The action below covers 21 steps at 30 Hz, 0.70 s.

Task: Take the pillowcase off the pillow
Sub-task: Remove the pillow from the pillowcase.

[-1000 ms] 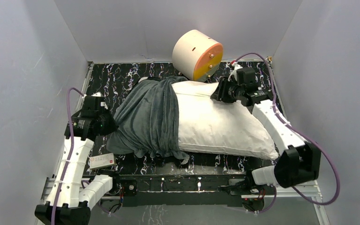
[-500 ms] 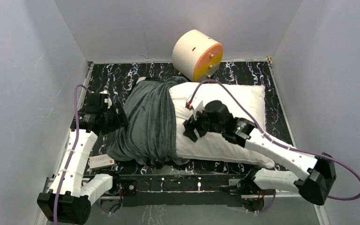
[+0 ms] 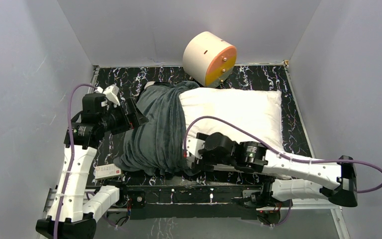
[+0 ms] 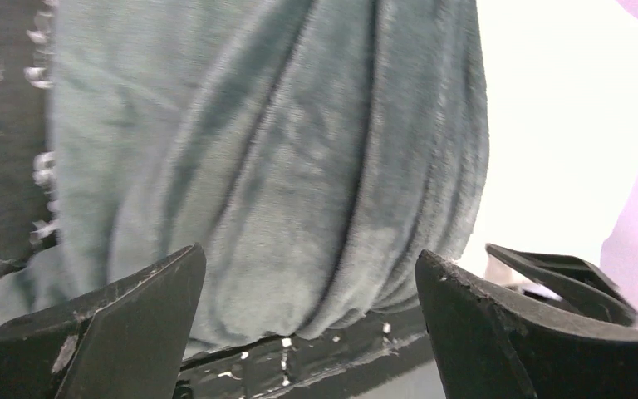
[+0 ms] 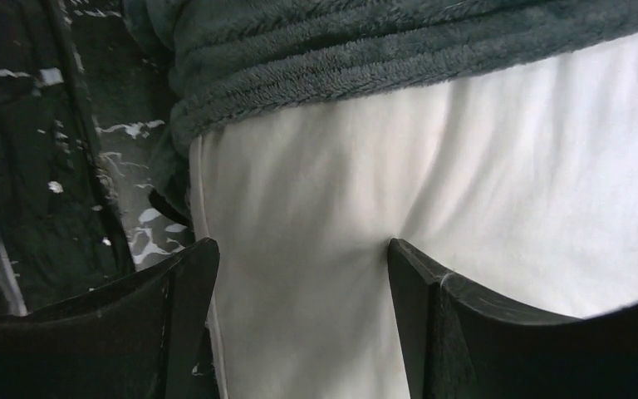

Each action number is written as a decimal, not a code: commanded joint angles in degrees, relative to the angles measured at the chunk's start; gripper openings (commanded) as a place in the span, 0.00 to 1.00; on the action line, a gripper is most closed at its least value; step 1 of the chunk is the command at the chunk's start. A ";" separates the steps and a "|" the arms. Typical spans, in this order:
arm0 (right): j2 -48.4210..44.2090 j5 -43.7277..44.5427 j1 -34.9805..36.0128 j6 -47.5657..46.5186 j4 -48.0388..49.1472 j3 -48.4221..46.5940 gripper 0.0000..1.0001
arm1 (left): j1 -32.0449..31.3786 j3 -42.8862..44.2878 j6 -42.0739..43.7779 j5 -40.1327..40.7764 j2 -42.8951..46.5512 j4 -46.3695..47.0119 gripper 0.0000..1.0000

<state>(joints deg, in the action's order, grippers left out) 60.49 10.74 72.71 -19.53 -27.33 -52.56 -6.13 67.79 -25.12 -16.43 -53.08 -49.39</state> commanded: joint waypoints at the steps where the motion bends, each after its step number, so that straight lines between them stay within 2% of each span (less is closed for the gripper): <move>1: 4.67 13.23 3.21 -2.22 -4.12 2.83 0.82 | -2.81 -4.14 -2.51 -15.72 0.61 2.87 0.95; 2: 5.77 19.40 3.22 -2.49 -1.22 4.88 0.81 | -5.02 -5.73 -3.57 -15.12 1.21 3.80 0.95; 3: 6.78 25.73 3.12 -3.02 6.00 7.42 0.79 | -8.11 -7.04 -4.63 -13.17 1.56 4.13 0.95; 5: 7.94 35.29 1.05 -5.43 19.26 11.42 0.58 | -15.77 -8.72 -6.77 -6.71 0.93 4.21 0.95; 7: 8.47 32.78 -2.95 -2.41 21.69 9.68 0.42 | -23.53 -8.69 -9.49 -1.23 -1.30 4.39 0.93; 9: 8.50 30.82 -7.00 1.75 22.66 6.68 0.16 | -30.06 -8.15 -12.21 5.61 -2.47 4.43 0.93; 11: 8.07 28.94 -10.03 3.81 22.11 4.22 0.05 | -33.12 -8.24 -14.22 9.52 -2.79 4.62 0.92; 13: 6.69 25.92 -11.87 5.57 23.17 4.04 0.00 | -34.66 -8.96 -15.25 9.58 -3.31 6.36 0.92; 16: 5.09 19.50 -13.41 9.84 23.72 3.51 0.00 | -38.53 -9.17 -17.60 10.82 -4.85 9.45 0.92; 21: 4.32 15.24 -13.85 16.80 22.23 2.85 0.00 | -45.79 -10.80 -23.06 21.18 -8.88 14.31 0.93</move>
<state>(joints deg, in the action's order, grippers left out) 66.72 28.47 59.59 -11.27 -6.42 -47.20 -47.27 58.63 -42.52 -4.54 -59.29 -40.27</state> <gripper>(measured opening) 0.032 0.931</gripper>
